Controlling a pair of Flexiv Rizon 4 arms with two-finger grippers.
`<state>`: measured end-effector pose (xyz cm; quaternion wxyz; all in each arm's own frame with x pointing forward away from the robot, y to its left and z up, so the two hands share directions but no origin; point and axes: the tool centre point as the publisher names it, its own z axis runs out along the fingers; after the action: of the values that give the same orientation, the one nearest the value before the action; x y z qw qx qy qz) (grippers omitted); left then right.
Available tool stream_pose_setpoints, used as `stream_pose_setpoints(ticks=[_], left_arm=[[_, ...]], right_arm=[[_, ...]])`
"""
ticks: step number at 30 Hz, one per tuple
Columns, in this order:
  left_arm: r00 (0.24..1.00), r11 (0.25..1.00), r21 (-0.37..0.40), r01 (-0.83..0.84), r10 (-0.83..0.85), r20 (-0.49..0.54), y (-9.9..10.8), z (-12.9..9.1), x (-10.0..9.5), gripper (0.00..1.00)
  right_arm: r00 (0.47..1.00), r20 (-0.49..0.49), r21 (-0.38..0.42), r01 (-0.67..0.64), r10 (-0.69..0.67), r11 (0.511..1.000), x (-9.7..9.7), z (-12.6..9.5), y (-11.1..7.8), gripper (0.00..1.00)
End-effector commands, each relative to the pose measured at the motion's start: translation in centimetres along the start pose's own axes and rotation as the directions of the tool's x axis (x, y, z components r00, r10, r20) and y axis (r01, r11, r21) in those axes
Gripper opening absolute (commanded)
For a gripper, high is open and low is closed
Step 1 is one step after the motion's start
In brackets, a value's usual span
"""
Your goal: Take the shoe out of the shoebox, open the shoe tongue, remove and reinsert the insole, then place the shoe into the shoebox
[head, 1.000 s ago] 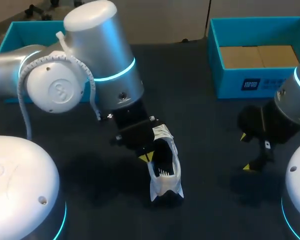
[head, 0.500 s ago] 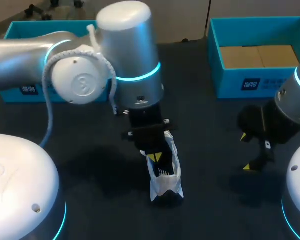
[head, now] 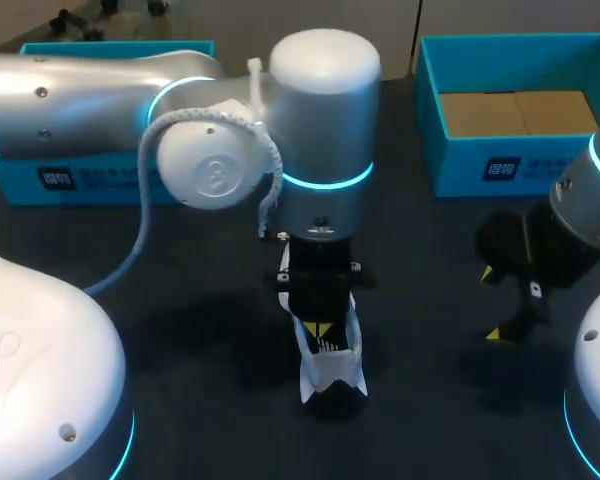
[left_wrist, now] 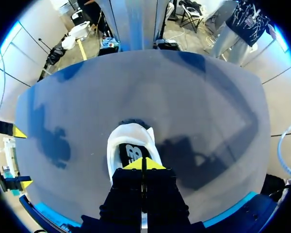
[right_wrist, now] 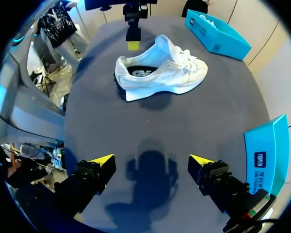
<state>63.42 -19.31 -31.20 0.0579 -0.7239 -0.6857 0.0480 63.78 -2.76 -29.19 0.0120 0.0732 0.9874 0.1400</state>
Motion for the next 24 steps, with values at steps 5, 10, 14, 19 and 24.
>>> stream_pose_setpoints(ticks=[5,10,14,19,24], left_arm=[[0.998,1.000,0.006,0.005,-0.005,-0.056,0.4,0.8,-0.2,0.00],[0.998,1.000,0.012,-0.008,0.009,-0.065,0.4,1.3,0.1,0.00],[0.998,1.000,0.015,-0.009,0.010,-0.066,0.7,1.5,0.2,0.00],[0.998,1.000,0.016,-0.007,0.008,-0.069,0.8,1.7,0.2,0.00],[0.997,1.000,0.018,-0.012,0.013,-0.077,1.0,2.0,0.3,0.00]], right_arm=[[1.000,0.003,0.001,-0.001,0.001,1.000,0.1,0.1,-0.1,1.00],[1.000,0.003,0.001,-0.001,0.001,1.000,0.1,0.1,-0.1,1.00],[1.000,0.003,0.001,-0.001,0.001,1.000,0.1,0.1,-0.1,1.00],[1.000,0.003,0.001,-0.001,0.001,1.000,0.1,0.1,-0.1,1.00],[1.000,0.003,0.001,-0.001,0.001,1.000,0.1,0.1,-0.1,1.00]])
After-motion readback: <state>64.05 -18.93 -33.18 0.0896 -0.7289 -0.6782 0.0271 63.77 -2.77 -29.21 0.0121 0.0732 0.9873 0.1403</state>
